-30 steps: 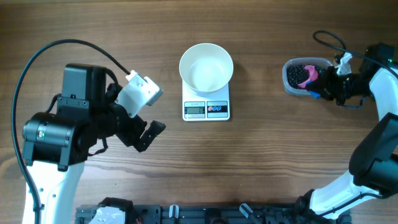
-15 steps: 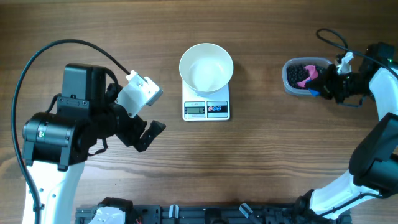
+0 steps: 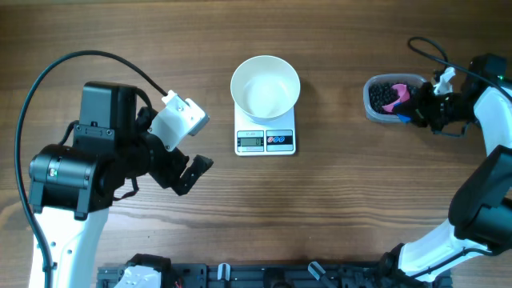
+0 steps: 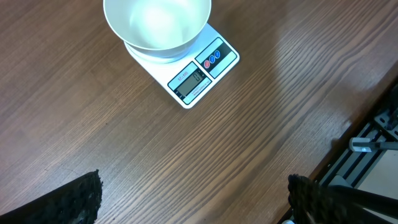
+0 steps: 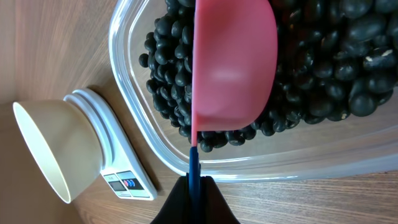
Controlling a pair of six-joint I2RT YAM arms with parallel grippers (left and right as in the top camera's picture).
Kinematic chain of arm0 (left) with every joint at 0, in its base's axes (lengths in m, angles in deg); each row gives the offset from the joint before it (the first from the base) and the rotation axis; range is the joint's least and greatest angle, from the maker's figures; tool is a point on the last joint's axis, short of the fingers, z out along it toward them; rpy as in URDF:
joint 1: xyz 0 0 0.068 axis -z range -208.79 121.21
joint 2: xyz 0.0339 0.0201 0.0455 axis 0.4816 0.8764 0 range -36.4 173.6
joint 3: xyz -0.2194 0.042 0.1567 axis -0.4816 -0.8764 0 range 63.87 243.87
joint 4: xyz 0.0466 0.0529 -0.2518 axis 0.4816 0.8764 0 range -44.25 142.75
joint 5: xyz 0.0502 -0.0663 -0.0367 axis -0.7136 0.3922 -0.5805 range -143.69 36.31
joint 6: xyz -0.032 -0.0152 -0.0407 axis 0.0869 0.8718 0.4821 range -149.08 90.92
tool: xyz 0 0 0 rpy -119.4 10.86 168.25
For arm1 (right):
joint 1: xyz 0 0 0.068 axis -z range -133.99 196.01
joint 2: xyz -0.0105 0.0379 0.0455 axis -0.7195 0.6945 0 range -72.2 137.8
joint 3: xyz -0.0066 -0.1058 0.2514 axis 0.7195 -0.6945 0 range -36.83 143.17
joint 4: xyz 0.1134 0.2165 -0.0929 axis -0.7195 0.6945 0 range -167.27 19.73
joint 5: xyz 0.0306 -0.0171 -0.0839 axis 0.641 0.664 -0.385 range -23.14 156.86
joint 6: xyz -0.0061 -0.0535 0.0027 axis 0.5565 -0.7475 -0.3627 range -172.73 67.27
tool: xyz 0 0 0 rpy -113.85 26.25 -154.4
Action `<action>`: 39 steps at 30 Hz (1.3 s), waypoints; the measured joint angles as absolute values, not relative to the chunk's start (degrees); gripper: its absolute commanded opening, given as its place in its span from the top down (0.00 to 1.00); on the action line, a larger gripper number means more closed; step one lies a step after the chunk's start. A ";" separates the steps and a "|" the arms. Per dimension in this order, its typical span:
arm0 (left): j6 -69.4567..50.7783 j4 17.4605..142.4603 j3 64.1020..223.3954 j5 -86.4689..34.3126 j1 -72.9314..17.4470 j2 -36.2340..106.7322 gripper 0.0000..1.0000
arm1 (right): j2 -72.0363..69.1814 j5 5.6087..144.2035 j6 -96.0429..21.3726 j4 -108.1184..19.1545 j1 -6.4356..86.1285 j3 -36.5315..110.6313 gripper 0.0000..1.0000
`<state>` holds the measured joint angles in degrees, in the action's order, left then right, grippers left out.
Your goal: Scoop item into bowl and weigh 150g on scale
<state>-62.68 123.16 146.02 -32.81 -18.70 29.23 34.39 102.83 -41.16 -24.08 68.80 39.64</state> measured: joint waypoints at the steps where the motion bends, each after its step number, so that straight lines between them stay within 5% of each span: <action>1: -62.68 123.18 146.02 -32.81 -18.70 29.23 0.00 | 34.36 102.81 -41.53 -24.06 68.80 39.64 0.96; 39: -62.68 123.18 146.02 -32.81 -18.70 29.23 0.00 | 35.59 116.53 -63.19 -19.12 77.30 39.36 0.96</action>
